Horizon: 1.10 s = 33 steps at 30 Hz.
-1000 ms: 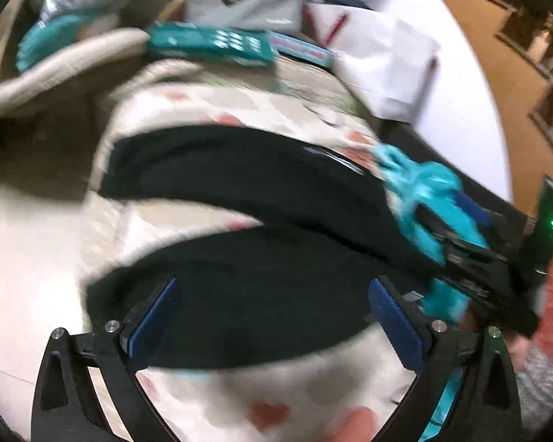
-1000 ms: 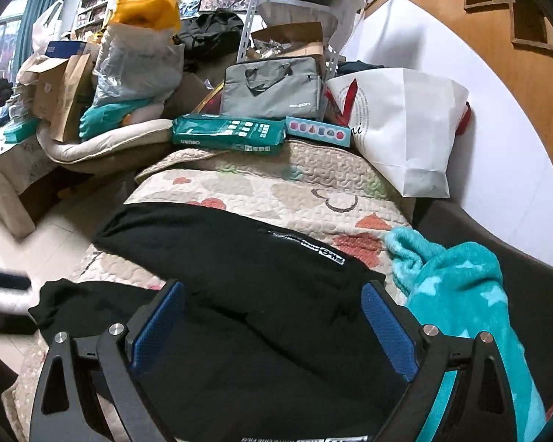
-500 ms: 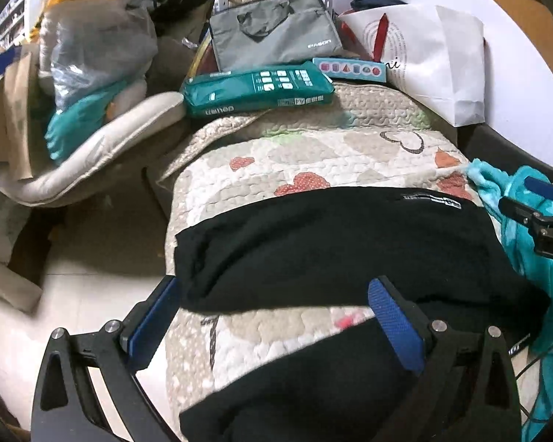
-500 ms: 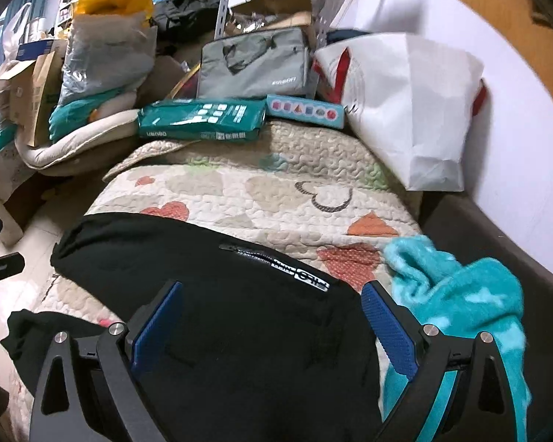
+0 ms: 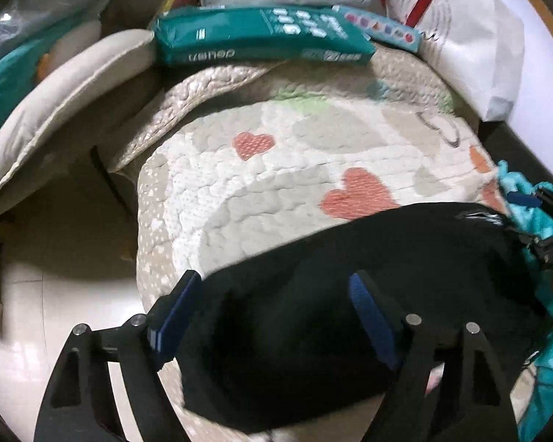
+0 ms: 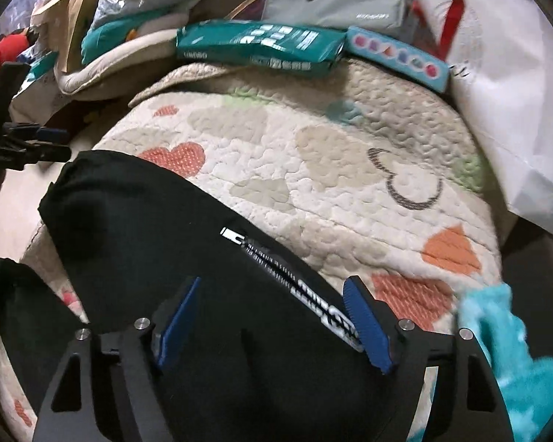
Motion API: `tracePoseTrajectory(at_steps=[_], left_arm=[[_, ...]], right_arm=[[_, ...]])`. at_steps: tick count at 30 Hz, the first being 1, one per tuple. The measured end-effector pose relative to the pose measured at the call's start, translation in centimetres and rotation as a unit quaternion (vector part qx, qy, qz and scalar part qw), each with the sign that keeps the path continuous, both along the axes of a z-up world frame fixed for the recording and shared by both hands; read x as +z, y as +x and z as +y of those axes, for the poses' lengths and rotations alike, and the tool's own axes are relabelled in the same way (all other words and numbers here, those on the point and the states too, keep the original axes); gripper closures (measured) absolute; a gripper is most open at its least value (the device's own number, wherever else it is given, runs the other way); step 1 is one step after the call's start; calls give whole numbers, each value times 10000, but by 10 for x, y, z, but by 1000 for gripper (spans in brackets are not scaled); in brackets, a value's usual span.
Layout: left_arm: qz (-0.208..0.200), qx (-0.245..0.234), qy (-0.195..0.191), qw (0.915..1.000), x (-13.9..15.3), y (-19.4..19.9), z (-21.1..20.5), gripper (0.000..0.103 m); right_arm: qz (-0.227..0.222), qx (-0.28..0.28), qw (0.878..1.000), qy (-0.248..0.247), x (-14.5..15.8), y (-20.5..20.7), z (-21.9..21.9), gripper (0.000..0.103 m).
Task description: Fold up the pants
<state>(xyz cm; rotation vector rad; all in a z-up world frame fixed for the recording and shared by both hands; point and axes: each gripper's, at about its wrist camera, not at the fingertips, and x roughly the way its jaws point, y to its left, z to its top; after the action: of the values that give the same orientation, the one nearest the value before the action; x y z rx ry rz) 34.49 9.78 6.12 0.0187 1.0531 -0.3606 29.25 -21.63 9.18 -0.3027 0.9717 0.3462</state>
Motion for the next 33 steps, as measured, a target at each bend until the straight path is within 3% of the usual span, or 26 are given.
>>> tracePoseTrajectory(at_steps=[3,8,14,16,17,18,19,21,24,33], left_arm=[[81,-169,200,9996,-17,14,-1,21],[-17,-640,875,9941,-41,35,-14,21],[85,-857,742,9935,-49,48,-15,16],[216,-843,634,9942,-47,45,-13,27],[188,-846,632,9942,-44,41,-12,43],[175,-915,564,9941,-42,37,-13,67],[112,-901,597,9941,-38,34,-13,72],[96,-867,583,9945,-35,28,-11,99],[88,-770,372,9963,-25,19,-5,100],[-415,-399,222,9981,23,-28,1,100]], right_arm=[[186,113,9998,26,-14,20,0,23],[447,232,9987,-14,-39,46,4,24],[666,289,9973,49,-56,62,5,24],[752,308,9966,158,-57,61,3,34],[813,336,9958,246,-58,61,2,49],[916,370,9944,368,-58,60,1,64],[982,370,9936,412,-58,59,1,71],[1069,383,9923,495,-58,55,3,84],[1010,333,9931,500,-52,49,4,93],[641,191,9964,519,-12,15,8,96]])
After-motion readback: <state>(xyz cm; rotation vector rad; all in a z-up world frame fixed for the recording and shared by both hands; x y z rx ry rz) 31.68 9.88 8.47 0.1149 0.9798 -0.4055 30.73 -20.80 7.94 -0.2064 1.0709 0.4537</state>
